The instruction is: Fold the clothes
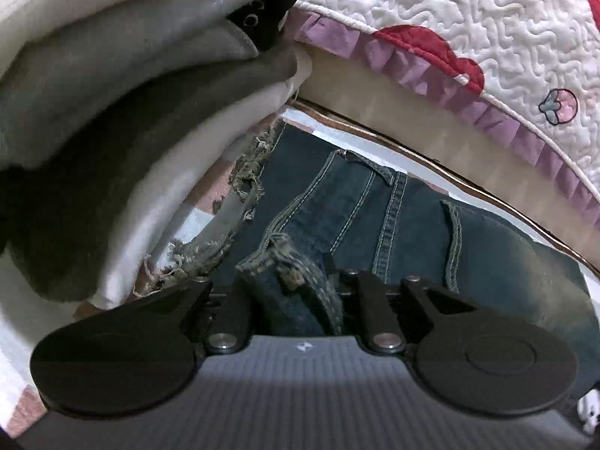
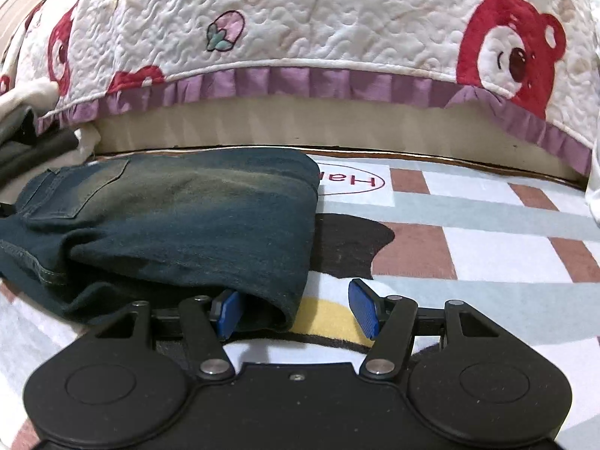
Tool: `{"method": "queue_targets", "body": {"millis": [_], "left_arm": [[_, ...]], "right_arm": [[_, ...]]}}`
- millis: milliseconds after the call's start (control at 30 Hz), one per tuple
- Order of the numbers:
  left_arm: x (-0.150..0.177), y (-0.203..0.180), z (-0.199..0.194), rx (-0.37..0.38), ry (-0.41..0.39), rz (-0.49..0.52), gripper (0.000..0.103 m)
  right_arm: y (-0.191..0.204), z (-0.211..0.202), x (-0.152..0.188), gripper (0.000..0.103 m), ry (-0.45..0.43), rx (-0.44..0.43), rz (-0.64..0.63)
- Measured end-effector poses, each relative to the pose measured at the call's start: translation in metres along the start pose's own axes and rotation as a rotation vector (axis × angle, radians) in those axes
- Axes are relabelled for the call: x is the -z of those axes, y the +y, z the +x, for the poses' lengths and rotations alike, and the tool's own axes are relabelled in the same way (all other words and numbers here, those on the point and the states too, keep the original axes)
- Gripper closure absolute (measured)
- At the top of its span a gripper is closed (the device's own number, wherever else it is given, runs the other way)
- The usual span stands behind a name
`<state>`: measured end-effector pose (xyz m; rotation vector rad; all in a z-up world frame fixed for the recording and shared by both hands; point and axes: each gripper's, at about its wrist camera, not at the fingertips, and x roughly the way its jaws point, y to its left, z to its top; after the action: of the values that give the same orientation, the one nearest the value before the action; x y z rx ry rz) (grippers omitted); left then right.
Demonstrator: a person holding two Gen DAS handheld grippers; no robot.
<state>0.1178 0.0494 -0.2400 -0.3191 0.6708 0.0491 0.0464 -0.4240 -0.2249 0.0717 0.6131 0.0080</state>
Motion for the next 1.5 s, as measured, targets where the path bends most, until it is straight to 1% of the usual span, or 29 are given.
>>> {"method": "queue_targets", "body": {"millis": [100,167,233,300,367,400,500,633,733,767,833,867,933,1000,1033,1100,1133,1167,1200,1267,1333,1367,1433,1500], "left_arm": [[-0.010,0.000,-0.002,0.021,0.002,0.003,0.089],[-0.019,-0.001,-0.007,0.047,-0.014,0.031,0.092],[-0.036,-0.016,-0.021,0.097,-0.091,0.088,0.092],[-0.056,-0.024,-0.040,0.144,-0.170,0.106,0.092],[-0.072,-0.028,-0.050,0.153,-0.227,0.099,0.092],[-0.076,-0.028,-0.051,0.147,-0.239,0.096,0.092],[-0.060,-0.016,-0.034,0.093,-0.174,0.089,0.092],[-0.039,0.000,-0.012,0.021,-0.088,0.079,0.092],[-0.023,0.012,0.005,-0.033,-0.024,0.072,0.092],[-0.020,0.016,0.009,-0.041,-0.003,0.056,0.092],[-0.030,0.028,0.013,-0.006,0.036,-0.048,0.092],[-0.035,0.033,0.014,0.007,0.052,-0.079,0.092],[-0.039,0.024,0.013,-0.009,0.056,0.004,0.092],[-0.038,0.014,0.014,-0.034,0.052,0.083,0.092],[-0.039,0.014,0.014,-0.037,0.058,0.076,0.092],[-0.041,0.021,0.015,-0.028,0.077,0.004,0.090],[-0.041,0.026,0.015,-0.023,0.084,-0.029,0.090],[-0.041,0.025,0.017,-0.025,0.085,-0.029,0.089],[-0.041,0.025,0.018,-0.028,0.087,-0.030,0.089],[-0.041,0.023,0.019,-0.035,0.090,-0.019,0.089],[-0.041,0.023,0.020,-0.040,0.098,-0.026,0.088],[-0.042,0.024,0.020,-0.042,0.103,-0.034,0.086],[-0.042,0.026,0.020,-0.044,0.108,-0.037,0.085],[-0.041,0.025,0.019,-0.047,0.102,-0.030,0.085]], "right_arm": [[-0.001,0.004,0.001,0.038,0.018,-0.032,0.027],[0.000,0.009,0.001,0.037,0.020,-0.035,0.024],[0.002,0.010,0.000,0.037,0.014,-0.039,0.012],[0.005,0.008,-0.001,0.037,0.002,-0.040,0.000],[0.007,0.004,-0.001,0.037,-0.019,-0.046,-0.001],[0.008,0.004,-0.002,0.037,-0.026,-0.055,0.003],[0.011,0.005,-0.002,0.037,-0.023,-0.064,-0.002],[0.012,0.006,0.001,0.037,0.011,-0.075,-0.006],[0.019,0.003,0.004,0.037,0.044,-0.108,-0.057],[0.023,0.003,0.006,0.037,0.054,-0.117,-0.081],[0.033,0.007,0.011,0.037,0.078,-0.120,-0.147],[0.036,0.009,0.012,0.036,0.069,-0.116,-0.165],[0.040,0.012,0.013,0.036,0.047,-0.109,-0.198],[0.035,0.017,0.010,0.036,0.035,-0.071,-0.168],[0.030,0.018,0.008,0.037,0.035,-0.066,-0.131],[0.015,0.017,0.006,0.038,0.016,-0.079,-0.039],[0.009,0.015,0.005,0.046,0.000,-0.087,-0.001],[0.005,0.012,0.002,0.074,-0.020,-0.092,0.029],[0.001,0.009,-0.001,0.082,-0.041,-0.098,0.059],[-0.004,0.003,-0.009,0.083,-0.090,-0.121,0.100],[0.000,0.001,-0.013,0.083,-0.119,-0.101,0.075],[-0.001,0.002,-0.014,0.083,-0.121,-0.099,0.083],[-0.005,0.005,-0.012,0.082,-0.097,-0.104,0.127],[-0.008,0.010,-0.008,0.078,-0.071,-0.104,0.160]]}}
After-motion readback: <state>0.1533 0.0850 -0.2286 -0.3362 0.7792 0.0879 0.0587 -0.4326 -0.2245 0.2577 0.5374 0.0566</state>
